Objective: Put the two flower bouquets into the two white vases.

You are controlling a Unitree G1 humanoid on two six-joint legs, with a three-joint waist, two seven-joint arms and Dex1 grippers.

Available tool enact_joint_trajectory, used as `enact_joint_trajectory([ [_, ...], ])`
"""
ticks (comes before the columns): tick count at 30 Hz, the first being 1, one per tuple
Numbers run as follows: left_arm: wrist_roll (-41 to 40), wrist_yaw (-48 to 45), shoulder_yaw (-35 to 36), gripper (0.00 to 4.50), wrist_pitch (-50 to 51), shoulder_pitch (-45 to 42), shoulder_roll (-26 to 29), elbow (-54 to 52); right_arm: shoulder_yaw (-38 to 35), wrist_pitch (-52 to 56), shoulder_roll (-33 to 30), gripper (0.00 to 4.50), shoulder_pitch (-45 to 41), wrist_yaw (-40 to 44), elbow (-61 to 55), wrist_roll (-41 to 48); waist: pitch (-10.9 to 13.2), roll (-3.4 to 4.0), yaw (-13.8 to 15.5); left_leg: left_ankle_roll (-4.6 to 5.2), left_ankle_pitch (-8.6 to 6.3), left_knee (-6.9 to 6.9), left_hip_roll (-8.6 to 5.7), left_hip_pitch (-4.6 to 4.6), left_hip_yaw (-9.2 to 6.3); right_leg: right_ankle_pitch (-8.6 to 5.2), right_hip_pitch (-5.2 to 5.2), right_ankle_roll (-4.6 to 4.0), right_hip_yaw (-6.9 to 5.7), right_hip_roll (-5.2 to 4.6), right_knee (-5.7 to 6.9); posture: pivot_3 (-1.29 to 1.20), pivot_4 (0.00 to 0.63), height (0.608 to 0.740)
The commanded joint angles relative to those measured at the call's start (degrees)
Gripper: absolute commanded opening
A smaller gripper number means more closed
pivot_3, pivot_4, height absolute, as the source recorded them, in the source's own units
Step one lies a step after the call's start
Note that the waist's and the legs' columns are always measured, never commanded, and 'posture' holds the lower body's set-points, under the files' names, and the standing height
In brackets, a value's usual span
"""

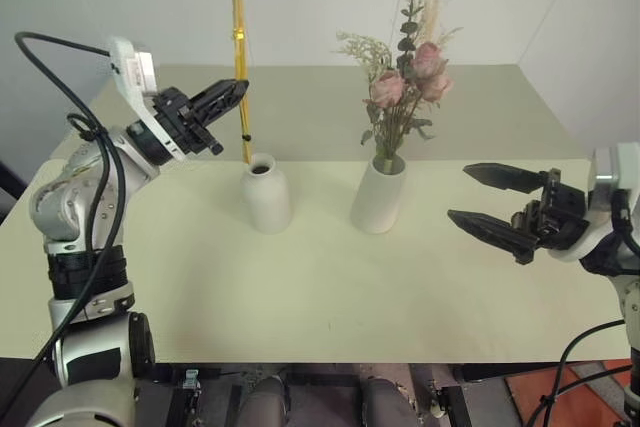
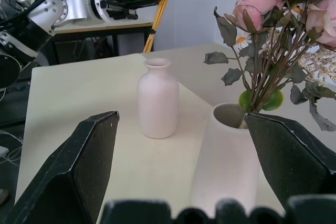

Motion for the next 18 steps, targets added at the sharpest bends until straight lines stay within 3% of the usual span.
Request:
enact_joint_trajectory([
  [1, 1.8, -0.4, -0.8, 0.02, -3.5, 2.0, -0.2, -1.2, -2.0, -0.8, -1.1, 4.5, 0.1, -0.5, -2.0, 1.2, 0.0, 0.0, 0.0, 0.0, 0.0, 0.0, 0.0, 0.0, 0.0, 0.0, 0.0, 0.0, 0.0, 0.0, 0.0, 0.0, 0.15, 0.74],
  [10, 3.9, 0.5, -3.2, 0.02, -6.9, 6.3, -2.4, -1.7, -1.1, -0.4, -1.1, 4.5, -0.4, -1.5, -2.0, 1.4, 0.0, 0.0, 0.1, 0.0, 0.0, 0.0, 0.0, 0.07, 0.0, 0.0, 0.08, 0.0, 0.0, 0.0, 0.0, 0.0, 0.15, 0.74],
  [18, 4.4, 1.7, -2.7, 0.02, -8.8, 3.4, -2.8, 1.0, -0.3, -0.4, -0.9, 4.5, -1.6, -2.4, -1.6, 1.1, 0.0, 0.0, 0.1, 0.0, 0.0, 0.0, 0.0, 0.07, 0.0, 0.0, 0.08, 0.0, 0.0, 0.0, 0.0, 0.0, 0.15, 0.74],
])
